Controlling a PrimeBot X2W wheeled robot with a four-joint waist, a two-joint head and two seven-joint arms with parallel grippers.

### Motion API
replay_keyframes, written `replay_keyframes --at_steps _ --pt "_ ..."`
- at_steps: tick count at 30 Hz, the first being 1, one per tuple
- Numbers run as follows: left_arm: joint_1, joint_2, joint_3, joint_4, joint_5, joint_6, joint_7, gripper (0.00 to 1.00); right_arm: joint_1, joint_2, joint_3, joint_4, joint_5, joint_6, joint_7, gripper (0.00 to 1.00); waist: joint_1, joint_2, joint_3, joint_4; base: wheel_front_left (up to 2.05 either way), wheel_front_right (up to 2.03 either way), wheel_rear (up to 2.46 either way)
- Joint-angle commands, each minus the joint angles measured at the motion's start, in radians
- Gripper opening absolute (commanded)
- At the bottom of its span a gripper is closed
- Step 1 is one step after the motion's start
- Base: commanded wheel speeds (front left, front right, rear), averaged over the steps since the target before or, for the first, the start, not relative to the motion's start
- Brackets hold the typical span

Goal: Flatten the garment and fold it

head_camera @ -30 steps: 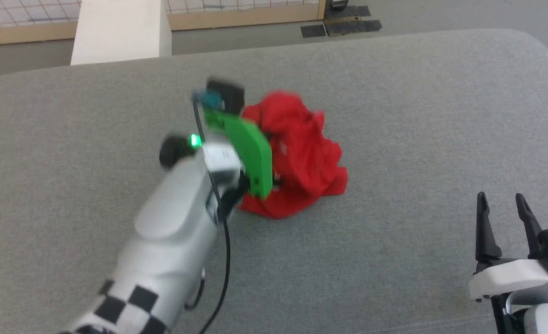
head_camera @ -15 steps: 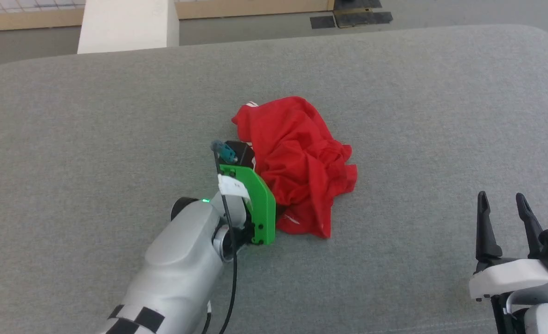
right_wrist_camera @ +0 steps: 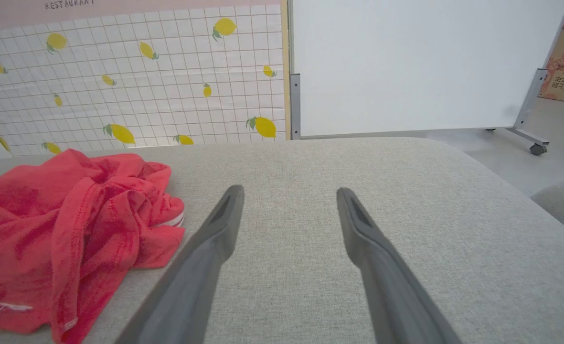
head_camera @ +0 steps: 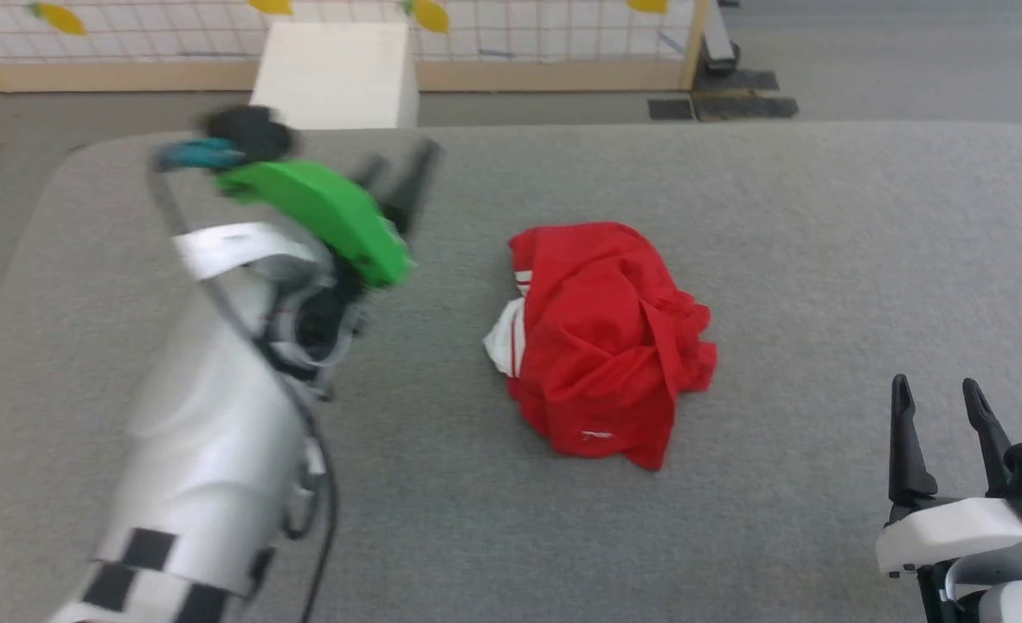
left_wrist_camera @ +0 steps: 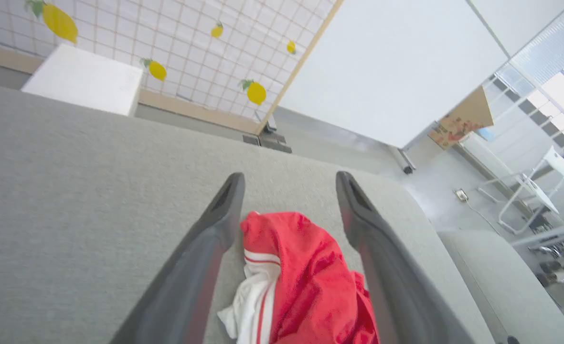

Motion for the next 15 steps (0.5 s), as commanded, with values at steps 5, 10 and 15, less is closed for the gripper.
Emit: replay_keyframes --at_steps 5,10,15 --pt "0.085 0.113 0.062 -0.111 0.112 0.059 -0.219 1.0 0.01 0.001 -0.003 -0.003 0.009 -0.001 -0.006 1.0 0.0 -0.0001 -0.037 0.06 0.0 0.0 0.0" --pt "0.21 0.203 0.071 -0.208 0.244 0.12 -0.387 1.0 0.008 0.001 -0.006 -0.013 0.009 -0.001 -0.006 1.0 0.0 -0.0001 -0.043 0.074 0.0 0.0 0.0" --pt "0.343 0.244 0.04 -0.256 0.324 0.16 -0.439 1.0 0.01 0.001 -0.004 -0.023 0.005 -0.001 -0.006 1.0 0.0 -0.0001 -0.045 0.081 0.0 0.0 0.0"
